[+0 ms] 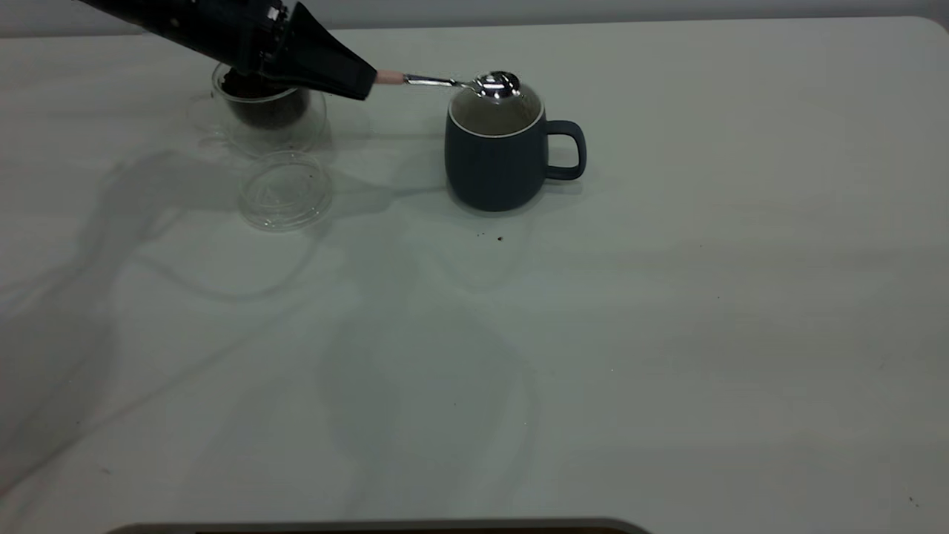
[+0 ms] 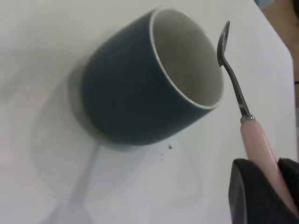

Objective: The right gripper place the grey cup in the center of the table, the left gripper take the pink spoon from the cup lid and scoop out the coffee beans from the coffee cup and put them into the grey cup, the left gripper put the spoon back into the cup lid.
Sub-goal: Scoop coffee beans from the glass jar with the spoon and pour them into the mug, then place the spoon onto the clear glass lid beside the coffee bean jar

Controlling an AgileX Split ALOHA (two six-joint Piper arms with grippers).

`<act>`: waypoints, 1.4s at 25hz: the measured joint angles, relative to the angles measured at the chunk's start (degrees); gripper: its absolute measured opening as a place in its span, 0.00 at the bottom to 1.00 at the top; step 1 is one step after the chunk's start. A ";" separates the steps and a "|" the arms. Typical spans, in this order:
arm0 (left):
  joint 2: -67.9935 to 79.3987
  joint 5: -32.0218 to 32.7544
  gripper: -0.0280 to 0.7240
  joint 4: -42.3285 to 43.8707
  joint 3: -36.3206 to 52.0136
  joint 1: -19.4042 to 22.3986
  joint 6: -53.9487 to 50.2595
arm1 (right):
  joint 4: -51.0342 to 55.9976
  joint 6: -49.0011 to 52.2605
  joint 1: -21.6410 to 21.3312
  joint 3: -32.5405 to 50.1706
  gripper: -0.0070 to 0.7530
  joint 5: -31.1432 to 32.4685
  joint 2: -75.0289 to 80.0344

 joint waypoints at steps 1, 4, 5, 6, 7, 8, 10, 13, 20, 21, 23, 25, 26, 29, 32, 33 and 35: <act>-0.60 0.00 0.20 0.00 0.00 0.14 0.00 | 0.00 0.00 0.00 0.00 0.68 0.00 0.00; -2.16 0.06 0.20 0.00 0.00 0.28 0.00 | 0.00 0.00 0.00 0.00 0.68 0.00 0.00; -2.58 0.25 0.20 0.00 0.00 0.28 -0.06 | 0.00 0.00 0.00 0.00 0.68 0.00 0.00; -2.91 0.37 0.20 0.04 0.00 0.28 -0.24 | 0.05 0.00 0.00 0.00 0.68 0.00 0.00; -3.26 0.51 0.20 0.04 0.00 0.28 -0.51 | 0.05 0.00 0.00 0.00 0.68 0.00 0.00; -3.58 0.51 0.20 0.17 0.00 0.28 -0.65 | 0.05 0.00 0.00 0.00 0.68 0.00 0.00; -4.56 0.60 0.20 1.28 0.00 0.28 -1.21 | 0.05 0.00 0.00 0.00 0.68 0.00 0.00; -6.10 0.93 0.20 3.68 0.00 0.49 -3.23 | 0.05 0.00 0.00 0.00 0.68 0.00 0.00; -7.96 2.78 0.20 5.38 0.00 5.73 -12.72 | 0.11 0.00 0.00 0.00 0.68 0.00 0.00; -8.15 2.78 0.20 5.11 0.00 7.16 -14.33 | 0.11 0.00 0.00 0.00 0.68 0.00 0.00; -8.45 2.78 0.20 4.97 0.00 10.74 -19.22 | 0.11 0.00 0.00 0.00 0.68 0.00 0.00; -8.54 2.78 0.20 5.80 0.00 13.87 -26.06 | 0.11 0.00 0.00 0.00 0.68 0.00 0.00; -8.59 2.78 0.20 6.60 0.00 15.31 -28.62 | 0.11 0.00 0.00 0.00 0.68 0.00 0.00; -8.59 2.78 0.20 11.60 0.00 17.93 -33.88 | 0.11 0.00 0.00 0.00 0.68 0.00 0.00; -8.59 2.78 0.20 15.41 0.00 18.40 -35.25 | 0.11 0.00 0.00 0.00 0.68 0.00 0.00; -8.59 2.78 0.20 15.71 0.00 18.27 -35.37 | 0.11 0.00 0.00 0.00 0.68 0.00 0.00; -8.59 2.78 0.20 15.60 0.00 18.01 -35.37 | 0.11 0.00 0.00 0.00 0.68 0.00 0.00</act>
